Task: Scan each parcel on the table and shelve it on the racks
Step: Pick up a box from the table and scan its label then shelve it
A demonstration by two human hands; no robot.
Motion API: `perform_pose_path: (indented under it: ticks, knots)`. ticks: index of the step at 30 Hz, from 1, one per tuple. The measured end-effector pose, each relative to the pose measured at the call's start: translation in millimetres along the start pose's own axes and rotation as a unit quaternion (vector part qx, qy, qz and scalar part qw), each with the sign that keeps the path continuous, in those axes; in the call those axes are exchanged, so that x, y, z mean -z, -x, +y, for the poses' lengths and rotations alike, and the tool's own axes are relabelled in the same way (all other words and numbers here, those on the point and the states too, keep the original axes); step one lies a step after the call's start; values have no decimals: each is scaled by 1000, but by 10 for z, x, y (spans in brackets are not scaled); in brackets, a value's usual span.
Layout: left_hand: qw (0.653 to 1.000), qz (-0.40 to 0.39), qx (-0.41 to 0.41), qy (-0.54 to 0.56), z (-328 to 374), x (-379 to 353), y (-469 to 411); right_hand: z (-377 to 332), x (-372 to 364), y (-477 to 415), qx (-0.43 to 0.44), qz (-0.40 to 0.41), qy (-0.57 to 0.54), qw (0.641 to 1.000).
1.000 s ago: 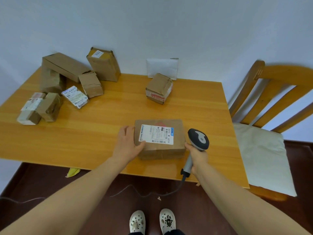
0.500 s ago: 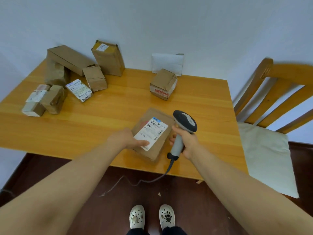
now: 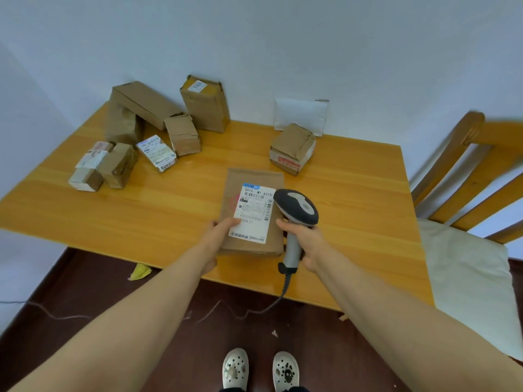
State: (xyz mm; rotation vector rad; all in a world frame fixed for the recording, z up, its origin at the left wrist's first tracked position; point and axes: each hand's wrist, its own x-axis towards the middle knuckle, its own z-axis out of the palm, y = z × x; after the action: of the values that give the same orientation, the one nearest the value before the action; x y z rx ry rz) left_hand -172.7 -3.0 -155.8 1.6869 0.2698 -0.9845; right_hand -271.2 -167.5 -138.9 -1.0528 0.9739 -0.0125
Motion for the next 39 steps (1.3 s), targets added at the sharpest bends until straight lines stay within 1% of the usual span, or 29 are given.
perform_pose_path:
  ticks: [3,4,8,10,13,16,18,22,39]
  knots:
    - [998,-47,-9,42,163,160,132,-195,-130,57,36,-22,9,999]
    - [997,-50,-19,51,233,226,166,-271,-179,85,50,-28,14,998]
    - [995,8,-81,62,532,510,251,-594,-352,242,114,-44,52,991]
    - [990,48,-121,46,660,610,309,-726,-440,365,125,-76,68,987]
    - [979,119,-164,27,779,720,392,-856,-581,541,101,-139,79,982]
    - [972,154,-173,32,814,916,291,-930,-716,664,80,-183,93,976]
    - [968,181,-174,20,833,1034,255,-965,-780,713,68,-191,100,974]
    - [963,210,-167,-2,864,1187,204,-1012,-862,772,50,-196,117,972]
    - [962,218,-167,8,921,1391,-79,-1099,-1104,739,28,-180,117,976]
